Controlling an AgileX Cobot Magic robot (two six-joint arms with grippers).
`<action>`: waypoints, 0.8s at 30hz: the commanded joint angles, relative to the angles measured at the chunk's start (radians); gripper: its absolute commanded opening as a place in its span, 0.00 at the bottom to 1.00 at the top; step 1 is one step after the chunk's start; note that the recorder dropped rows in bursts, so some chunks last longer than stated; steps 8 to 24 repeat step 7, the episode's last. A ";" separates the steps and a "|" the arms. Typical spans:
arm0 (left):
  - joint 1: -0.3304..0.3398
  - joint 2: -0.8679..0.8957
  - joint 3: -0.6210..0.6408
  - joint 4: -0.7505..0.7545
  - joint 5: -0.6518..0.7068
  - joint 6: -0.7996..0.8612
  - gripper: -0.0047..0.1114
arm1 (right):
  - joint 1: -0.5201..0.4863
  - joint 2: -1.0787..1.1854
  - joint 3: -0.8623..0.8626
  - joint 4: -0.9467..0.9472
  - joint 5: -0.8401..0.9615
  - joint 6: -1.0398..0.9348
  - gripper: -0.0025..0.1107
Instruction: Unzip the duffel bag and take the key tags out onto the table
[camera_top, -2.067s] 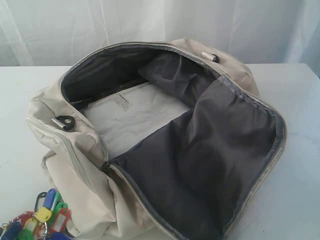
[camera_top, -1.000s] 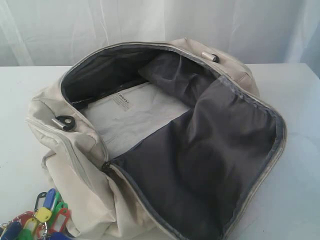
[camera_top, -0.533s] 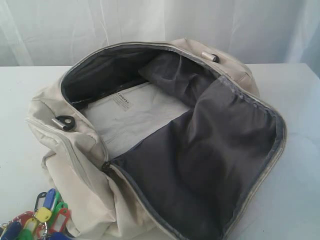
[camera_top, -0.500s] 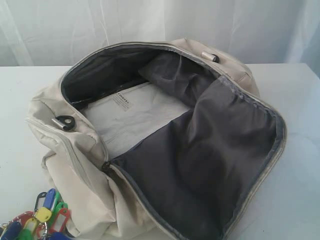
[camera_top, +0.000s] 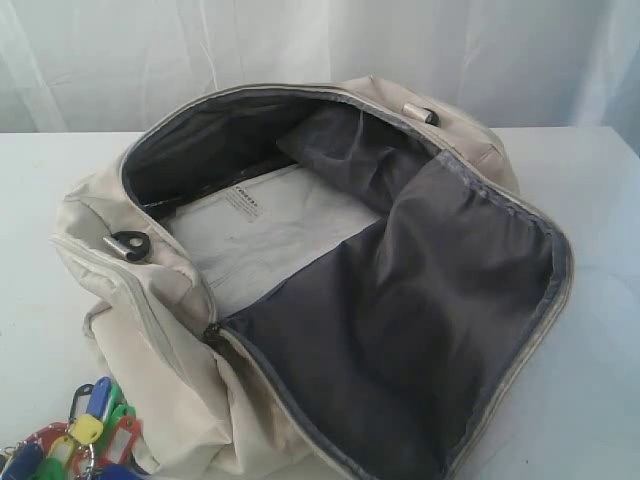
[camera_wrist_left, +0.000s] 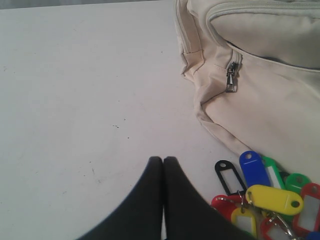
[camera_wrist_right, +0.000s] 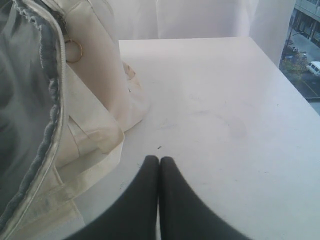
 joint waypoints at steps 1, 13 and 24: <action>0.003 -0.005 0.004 -0.007 -0.002 -0.010 0.04 | -0.004 -0.005 0.006 -0.010 -0.005 0.004 0.02; 0.003 -0.005 0.004 -0.007 -0.002 -0.010 0.04 | -0.004 -0.005 0.006 -0.010 -0.005 0.004 0.02; 0.003 -0.005 0.004 -0.007 -0.002 -0.010 0.04 | -0.004 -0.005 0.006 -0.010 -0.005 0.004 0.02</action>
